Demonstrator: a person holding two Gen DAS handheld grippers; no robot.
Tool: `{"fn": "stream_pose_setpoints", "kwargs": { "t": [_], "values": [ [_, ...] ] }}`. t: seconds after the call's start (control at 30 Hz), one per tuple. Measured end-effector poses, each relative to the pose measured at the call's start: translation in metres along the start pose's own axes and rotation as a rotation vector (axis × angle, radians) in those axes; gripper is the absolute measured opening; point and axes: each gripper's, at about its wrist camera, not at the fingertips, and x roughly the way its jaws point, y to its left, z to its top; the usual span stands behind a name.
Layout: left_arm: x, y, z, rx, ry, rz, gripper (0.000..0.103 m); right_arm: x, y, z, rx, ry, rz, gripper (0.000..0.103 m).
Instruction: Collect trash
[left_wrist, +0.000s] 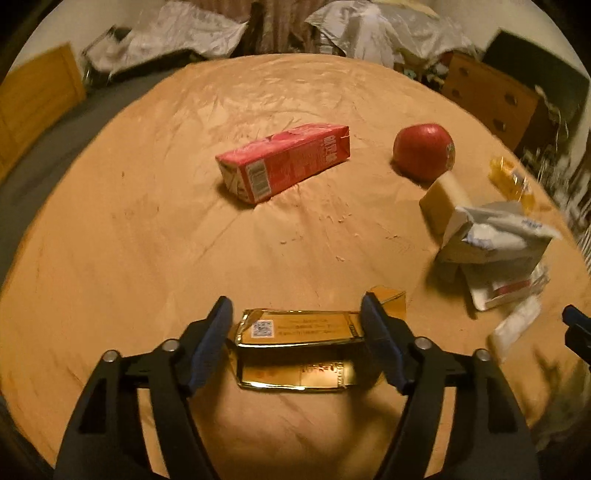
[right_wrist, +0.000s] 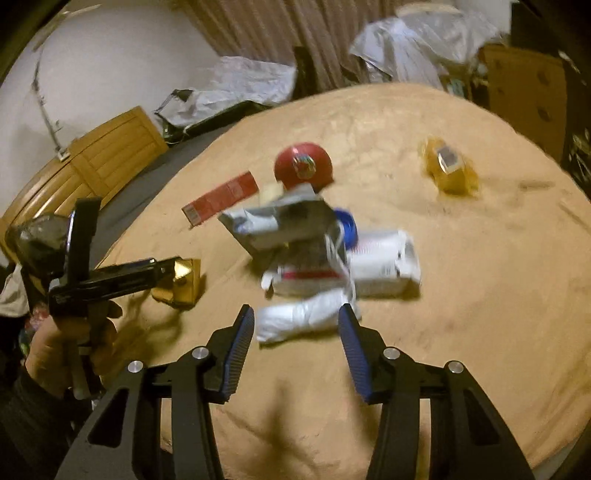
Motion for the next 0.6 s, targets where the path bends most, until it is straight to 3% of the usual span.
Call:
{"fn": "stream_pose_setpoints", "kwargs": {
  "t": [0.1,0.2,0.3,0.47,0.6],
  "values": [
    [0.002,0.003,-0.003,-0.058,0.012,-0.041,0.072,-0.002,-0.020,0.007,0.010,-0.010,-0.033,0.050],
    [0.004,-0.002,-0.009,-0.047,0.012,-0.045,0.078,0.004,-0.049,0.005,0.032,0.039,-0.068,0.050],
    [0.008,-0.004,-0.016,-0.043,0.044,-0.077,0.078,0.012,-0.063,-0.007,0.072,0.096,-0.023,0.050],
    [-0.001,-0.016,-0.035,0.011,0.119,-0.239,0.078,0.017,-0.048,-0.025,0.090,0.107,0.067,0.050],
    [-0.015,-0.006,-0.041,0.005,0.104,-0.244,0.078,0.022,-0.034,-0.026,0.070,0.112,0.095,0.050]
  ]
}}
